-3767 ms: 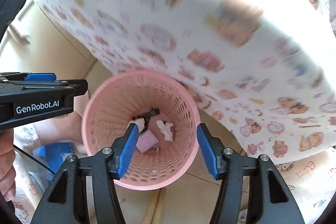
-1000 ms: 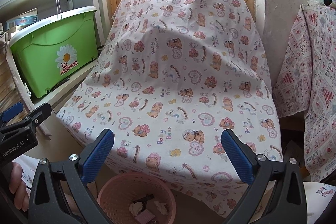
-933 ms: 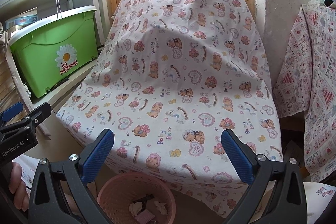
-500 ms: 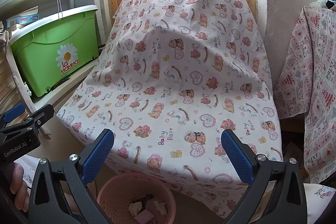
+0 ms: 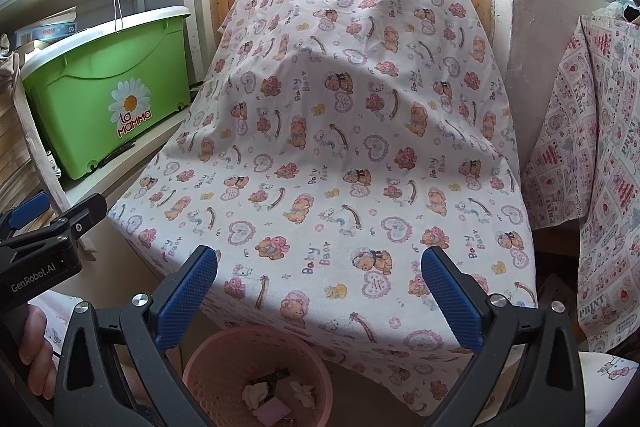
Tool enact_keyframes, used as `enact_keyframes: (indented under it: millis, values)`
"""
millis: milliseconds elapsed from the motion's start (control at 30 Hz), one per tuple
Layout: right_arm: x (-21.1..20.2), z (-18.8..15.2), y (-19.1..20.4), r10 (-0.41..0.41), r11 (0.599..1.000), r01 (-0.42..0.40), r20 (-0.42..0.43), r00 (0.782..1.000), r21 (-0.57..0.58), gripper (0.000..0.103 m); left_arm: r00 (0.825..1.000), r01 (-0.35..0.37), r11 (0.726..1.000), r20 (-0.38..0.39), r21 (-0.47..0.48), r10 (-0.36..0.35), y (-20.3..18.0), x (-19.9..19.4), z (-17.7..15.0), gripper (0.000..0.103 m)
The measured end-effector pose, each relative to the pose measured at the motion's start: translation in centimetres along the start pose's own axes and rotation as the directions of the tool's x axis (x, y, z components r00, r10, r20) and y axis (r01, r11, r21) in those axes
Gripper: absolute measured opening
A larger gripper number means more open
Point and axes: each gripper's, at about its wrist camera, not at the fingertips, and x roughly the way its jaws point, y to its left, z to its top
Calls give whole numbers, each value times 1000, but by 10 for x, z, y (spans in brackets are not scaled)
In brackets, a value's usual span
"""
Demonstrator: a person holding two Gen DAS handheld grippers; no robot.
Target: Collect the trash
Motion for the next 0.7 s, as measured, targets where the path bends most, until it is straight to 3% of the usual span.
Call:
enact_keyframes:
  millis: [700]
  values:
    - [9, -4, 4, 7, 999, -8, -37, 999, -39, 103, 999, -13, 1000, -30, -26, 12, 6, 5, -1, 101]
